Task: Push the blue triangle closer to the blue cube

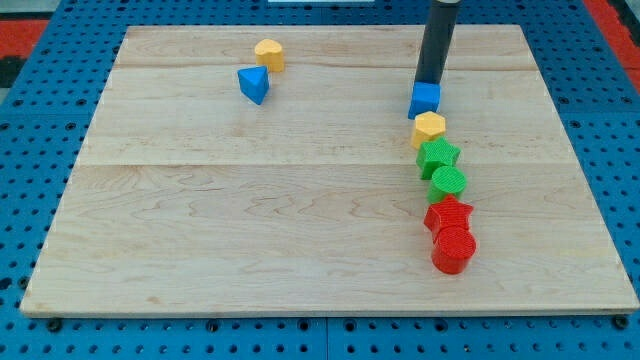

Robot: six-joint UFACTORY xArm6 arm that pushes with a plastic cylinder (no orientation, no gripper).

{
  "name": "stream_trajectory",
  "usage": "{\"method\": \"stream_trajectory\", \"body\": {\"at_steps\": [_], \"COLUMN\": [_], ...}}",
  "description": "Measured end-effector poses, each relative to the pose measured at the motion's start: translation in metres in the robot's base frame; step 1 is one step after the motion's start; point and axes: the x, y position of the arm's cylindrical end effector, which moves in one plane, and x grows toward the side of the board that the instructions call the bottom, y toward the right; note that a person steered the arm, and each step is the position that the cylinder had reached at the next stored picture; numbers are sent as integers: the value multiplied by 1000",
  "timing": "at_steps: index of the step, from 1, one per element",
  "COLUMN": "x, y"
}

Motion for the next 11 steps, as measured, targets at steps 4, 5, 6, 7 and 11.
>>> {"method": "stream_trajectory", "body": {"at_steps": [4,5,6,7,11], "x": [17,40,3,-6,-13], "y": [-161,-257,-302,-205,-96]}}
